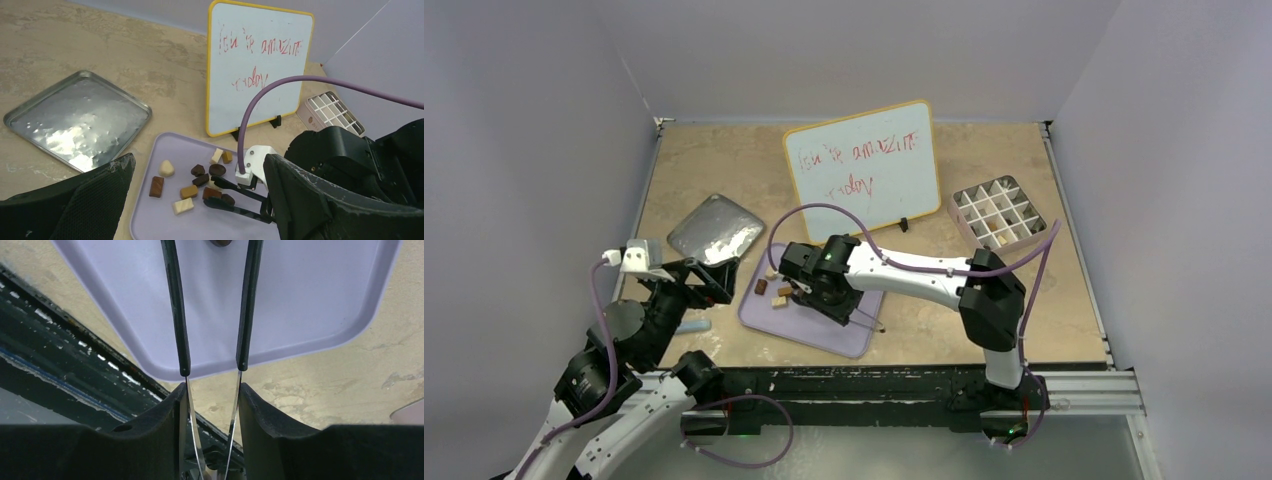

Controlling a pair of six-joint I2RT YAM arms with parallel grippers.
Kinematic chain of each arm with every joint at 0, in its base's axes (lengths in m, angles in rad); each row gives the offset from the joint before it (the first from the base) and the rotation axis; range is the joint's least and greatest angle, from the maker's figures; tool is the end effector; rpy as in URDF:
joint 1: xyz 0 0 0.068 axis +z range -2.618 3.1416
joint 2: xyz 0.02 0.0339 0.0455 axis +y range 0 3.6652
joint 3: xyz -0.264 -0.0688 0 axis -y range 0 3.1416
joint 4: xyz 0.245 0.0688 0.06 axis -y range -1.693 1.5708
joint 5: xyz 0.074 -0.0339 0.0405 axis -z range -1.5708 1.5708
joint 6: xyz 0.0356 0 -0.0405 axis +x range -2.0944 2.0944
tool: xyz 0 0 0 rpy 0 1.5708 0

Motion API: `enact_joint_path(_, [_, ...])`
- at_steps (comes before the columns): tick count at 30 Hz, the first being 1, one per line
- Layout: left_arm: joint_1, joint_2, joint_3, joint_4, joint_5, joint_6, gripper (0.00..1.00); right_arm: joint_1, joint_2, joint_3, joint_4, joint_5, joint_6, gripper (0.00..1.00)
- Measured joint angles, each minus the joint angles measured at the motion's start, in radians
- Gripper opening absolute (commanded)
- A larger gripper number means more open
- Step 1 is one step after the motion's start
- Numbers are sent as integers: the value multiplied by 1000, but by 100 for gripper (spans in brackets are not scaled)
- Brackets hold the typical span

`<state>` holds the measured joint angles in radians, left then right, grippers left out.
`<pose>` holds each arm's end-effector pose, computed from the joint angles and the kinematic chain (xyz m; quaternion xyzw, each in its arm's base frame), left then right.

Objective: Pack the chocolate
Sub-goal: Pick up the fake chocolate from the plate.

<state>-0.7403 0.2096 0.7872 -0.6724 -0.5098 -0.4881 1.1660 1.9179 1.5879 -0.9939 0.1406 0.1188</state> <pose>0.0404 -0.0134 0.3425 -0.0783 0.7316 -0.2228 0.6396 0.1573 0.3544 0.2332 -0.4875 0.8616 0.0178 0.1401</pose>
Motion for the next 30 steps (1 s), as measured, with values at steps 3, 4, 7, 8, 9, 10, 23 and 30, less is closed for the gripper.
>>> enact_joint_path(3, [0, -2, 0, 0, 0, 0, 100, -17, 9, 0, 5, -6, -12, 42])
enact_joint_path(4, [0, -2, 0, -1, 0, 0, 100, -22, 11, 0, 5, -9, -16, 42])
enact_joint_path(7, [0, -3, 0, -2, 0, -2, 100, -32, 20, 6, 4, -20, -28, 42])
enact_joint_path(8, [0, -5, 0, -3, 0, -3, 100, -35, 27, 13, 3, -24, -31, 42])
enact_joint_path(9, [0, -8, 0, -3, 0, -4, 100, -36, 35, 19, 3, -26, -34, 42])
enact_joint_path(10, [0, -13, 0, -3, 0, -6, 100, -37, 46, 32, -2, -27, -36, 42])
enact_joint_path(23, [0, -47, 0, -2, 3, -9, 100, -40, 137, 124, -89, -18, -39, 41])
enact_joint_path(30, [0, -58, 0, 5, 10, -8, 100, -40, 136, 131, -139, -2, -34, 41])
